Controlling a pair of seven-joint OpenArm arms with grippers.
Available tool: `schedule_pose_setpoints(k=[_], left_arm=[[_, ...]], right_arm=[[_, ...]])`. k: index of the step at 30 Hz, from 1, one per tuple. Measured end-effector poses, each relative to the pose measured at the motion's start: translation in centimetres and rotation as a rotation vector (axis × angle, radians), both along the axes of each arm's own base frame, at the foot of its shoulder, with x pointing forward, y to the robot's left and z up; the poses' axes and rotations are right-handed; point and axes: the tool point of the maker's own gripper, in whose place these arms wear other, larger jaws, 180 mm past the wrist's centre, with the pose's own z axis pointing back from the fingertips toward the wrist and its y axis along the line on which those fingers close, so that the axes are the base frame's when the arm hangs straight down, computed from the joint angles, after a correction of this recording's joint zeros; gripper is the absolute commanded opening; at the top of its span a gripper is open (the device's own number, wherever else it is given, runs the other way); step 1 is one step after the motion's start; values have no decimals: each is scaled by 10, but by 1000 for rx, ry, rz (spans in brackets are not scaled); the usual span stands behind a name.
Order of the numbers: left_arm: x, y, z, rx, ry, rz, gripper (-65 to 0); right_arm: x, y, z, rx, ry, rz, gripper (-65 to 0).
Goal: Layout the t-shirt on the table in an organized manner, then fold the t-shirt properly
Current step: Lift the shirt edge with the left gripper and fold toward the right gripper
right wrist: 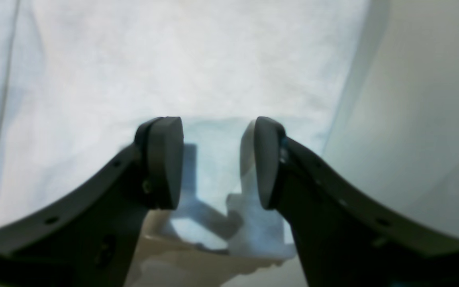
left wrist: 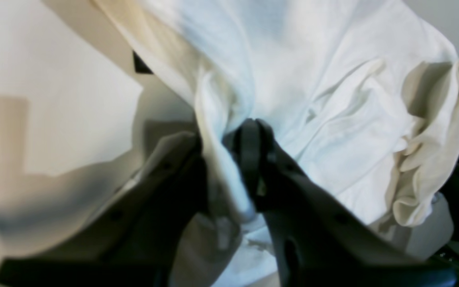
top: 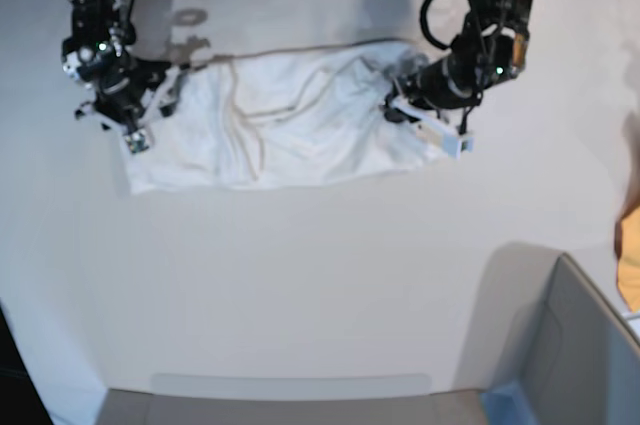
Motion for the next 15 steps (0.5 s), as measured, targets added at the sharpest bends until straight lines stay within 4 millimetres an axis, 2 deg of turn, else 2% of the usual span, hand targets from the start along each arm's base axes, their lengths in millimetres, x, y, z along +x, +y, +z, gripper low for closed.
schedule_pose_setpoints(k=[3,6,9,12,15], left_arm=[[1,2,-2,0,7,7,-621],[5,13,7,-4,-3,45,-637],[11,34,20,13,-35,100,-650],[20,56,33,40,-74,148,-650],[15,61,33,30,-28,142,-650]], right_arm=[[0,0,0,0,0,0,-360],[0,0,0,0,1,0,-360],[-1,4,-1,5,3,8,-360],[-3,18,-5,17,13,47,-360],[-3,31,-2,24,8,83,-360]])
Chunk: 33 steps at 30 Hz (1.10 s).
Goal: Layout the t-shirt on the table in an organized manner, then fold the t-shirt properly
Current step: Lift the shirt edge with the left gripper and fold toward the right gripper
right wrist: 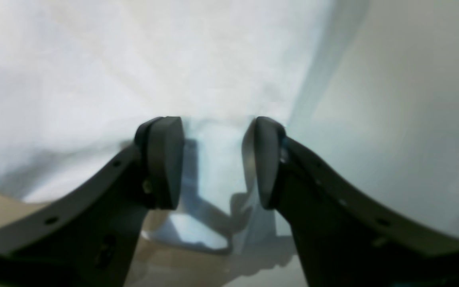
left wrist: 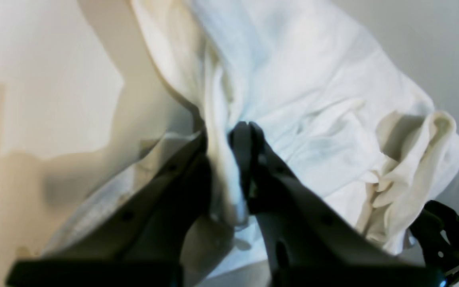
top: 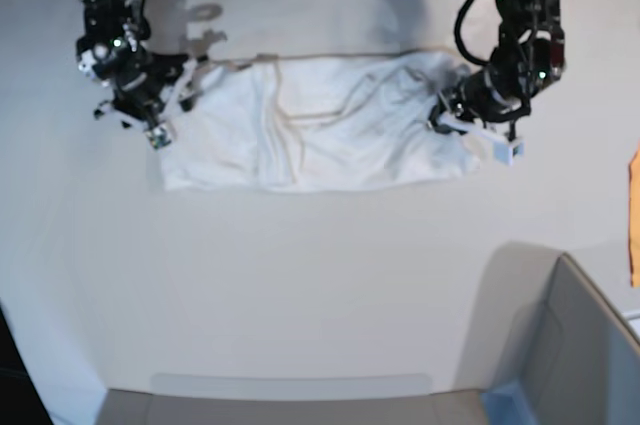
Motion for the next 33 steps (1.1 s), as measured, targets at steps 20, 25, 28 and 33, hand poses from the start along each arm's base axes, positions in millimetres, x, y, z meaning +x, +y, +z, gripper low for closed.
schedule_pose_setpoints(k=[20,25,28,33], left_arm=[[-1,-78,55,-137,-127,-124,-650],[-8,-142,65,-213,-137,-280,-650],[2,-160,80,-269,-153,-252,-650],[17,-175,96,-275,-155,-235,-650]], right_arm=[[22,-54,18,32,-129,-208,-360],[20,-56,-7,94,-59,-240,-360],[26,-49,-8,192,-59,-247,-360],[31,-46,-8,227,-53,-244,-360]])
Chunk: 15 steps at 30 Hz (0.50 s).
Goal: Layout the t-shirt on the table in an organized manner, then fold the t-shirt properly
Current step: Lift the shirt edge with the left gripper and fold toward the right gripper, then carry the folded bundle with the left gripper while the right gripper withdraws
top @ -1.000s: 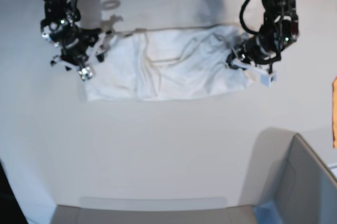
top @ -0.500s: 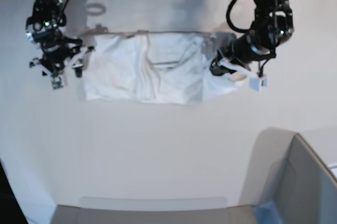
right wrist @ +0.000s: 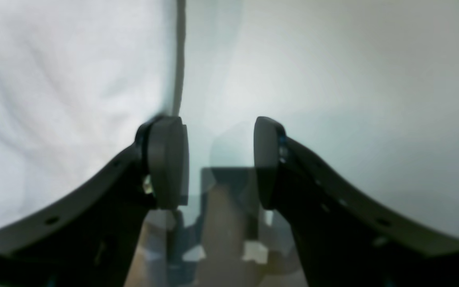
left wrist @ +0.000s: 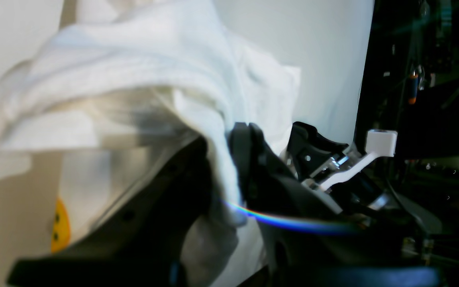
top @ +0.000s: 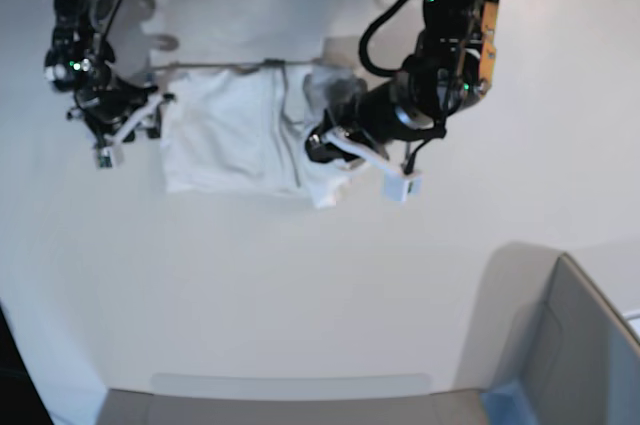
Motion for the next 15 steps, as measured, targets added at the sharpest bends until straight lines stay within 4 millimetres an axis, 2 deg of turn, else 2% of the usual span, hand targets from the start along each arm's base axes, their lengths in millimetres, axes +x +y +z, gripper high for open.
schedule_pose_setpoints(k=[5,10,12,15], left_arm=[[1,-26,15,-28,-17,-54,-650],[5,-34,24,-55,-26,-50,-650],[14,-31,32,-46,-56,-49,-650],[38,-6,47,-35,-114,5,-650]], right_arm=[[4,35,-2,25,-7,91,-360],[3,48,-4,32,-5,128,-360],[4,54,-4,32,-6,145,-360],[5,58,-3,47,-8,151,-360]])
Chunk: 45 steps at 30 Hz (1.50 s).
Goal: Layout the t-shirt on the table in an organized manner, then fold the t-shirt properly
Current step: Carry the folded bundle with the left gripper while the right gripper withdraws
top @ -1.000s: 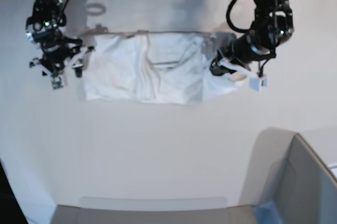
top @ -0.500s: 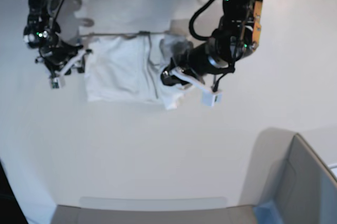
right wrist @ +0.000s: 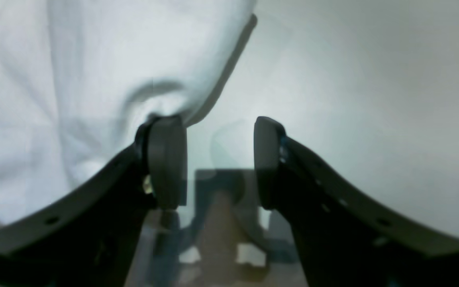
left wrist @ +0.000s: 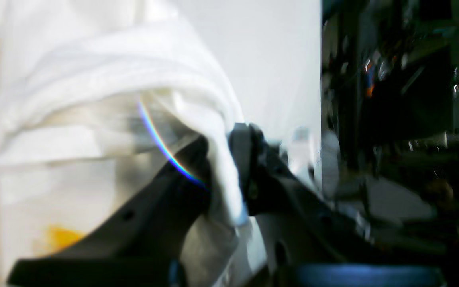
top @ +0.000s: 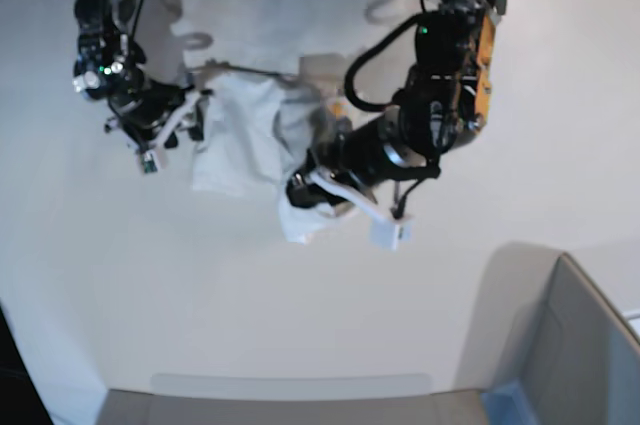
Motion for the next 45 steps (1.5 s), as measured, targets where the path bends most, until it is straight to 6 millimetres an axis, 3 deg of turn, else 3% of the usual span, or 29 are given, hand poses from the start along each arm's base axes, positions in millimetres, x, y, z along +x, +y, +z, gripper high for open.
schedule_pose_setpoints(k=[4,8,10,12,17,21,25,38,41,45], left_arm=[[13,31,20,-91,-1,29,-650],[26,49,60,-221,-63,16,-650],[25,52,65,-227,-69,-1,-650],[21,51,58,-230,-46,-3,-650],[-7,14,25,-212,68,-113,-650],[-9,-1,19,-186,75,-109,-650],[-24,-22,12,-205,112,-145,-650],[-12,-19,-30,-182,238,-90,-650],[-11,-17,-40,-172,265,-78,-650],[-13,-23,-52,-83,248,-71,-650]], right_arm=[[-1,0,0,1,0,1,-360],[-1,1,0,3,0,2,-360],[-1,1,0,5,1,2,-360],[0,1,0,5,0,2,-360],[0,2,0,7,1,1,-360],[0,5,0,14,2,0,-360],[0,9,-1,24,3,0,-360],[-7,12,1,35,4,-5,-360],[-18,4,8,29,9,-37,-360],[-4,-8,36,47,-87,-101,-360]])
